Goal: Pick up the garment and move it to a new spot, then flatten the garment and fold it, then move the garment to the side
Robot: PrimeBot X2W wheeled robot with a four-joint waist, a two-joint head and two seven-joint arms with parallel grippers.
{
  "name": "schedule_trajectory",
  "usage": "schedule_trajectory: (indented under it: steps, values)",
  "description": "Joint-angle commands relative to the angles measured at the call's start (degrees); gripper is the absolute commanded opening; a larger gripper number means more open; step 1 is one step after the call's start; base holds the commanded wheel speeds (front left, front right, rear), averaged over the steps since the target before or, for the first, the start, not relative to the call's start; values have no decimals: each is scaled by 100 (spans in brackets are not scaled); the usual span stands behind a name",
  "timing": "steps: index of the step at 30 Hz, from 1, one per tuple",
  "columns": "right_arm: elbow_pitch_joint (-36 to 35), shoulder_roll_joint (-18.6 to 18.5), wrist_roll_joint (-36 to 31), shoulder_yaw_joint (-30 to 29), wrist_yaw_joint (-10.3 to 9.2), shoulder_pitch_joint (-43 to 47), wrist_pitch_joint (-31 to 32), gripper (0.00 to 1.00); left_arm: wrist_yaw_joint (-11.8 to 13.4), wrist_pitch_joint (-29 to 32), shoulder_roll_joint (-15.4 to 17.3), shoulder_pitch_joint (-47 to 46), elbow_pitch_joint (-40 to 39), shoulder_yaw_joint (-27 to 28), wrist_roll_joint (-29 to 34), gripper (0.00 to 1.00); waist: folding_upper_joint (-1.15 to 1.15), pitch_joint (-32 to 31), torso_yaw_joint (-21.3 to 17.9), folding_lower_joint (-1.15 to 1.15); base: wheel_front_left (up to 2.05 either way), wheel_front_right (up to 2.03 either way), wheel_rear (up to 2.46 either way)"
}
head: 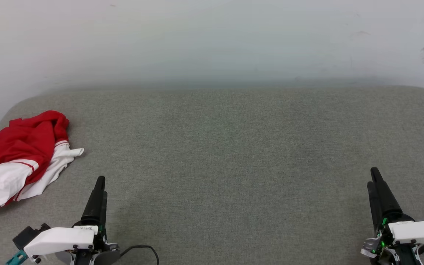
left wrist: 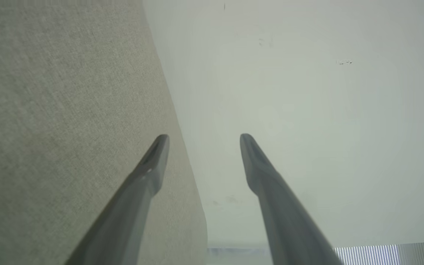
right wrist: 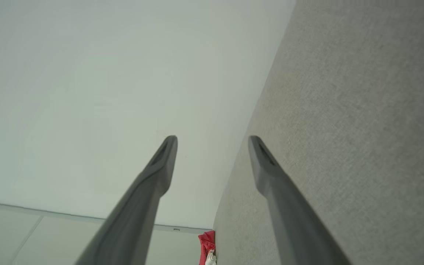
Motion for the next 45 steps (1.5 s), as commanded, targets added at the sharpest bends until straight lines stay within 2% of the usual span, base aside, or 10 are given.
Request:
schedule_trajectory:
  steps: [1, 29, 45]
  values:
    - [-169, 0, -225, 4, 0, -54, -64, 100, 33, -58, 14, -117, -172, 32, 201, 100, 0, 2, 1, 0, 0, 0, 0]
    - [-833, 1, -3445, 211, -1, 111, -695, 100, 740, -689, 20, 3, -908, -384, 3301, 100, 0, 52, 9, 0, 0, 0, 0]
    - [-944, 2, -4808, 336, -1, 186, -982, 100, 929, -975, 23, 59, -1082, -575, 4601, 100, 0, 87, 33, 0, 0, 0, 0]
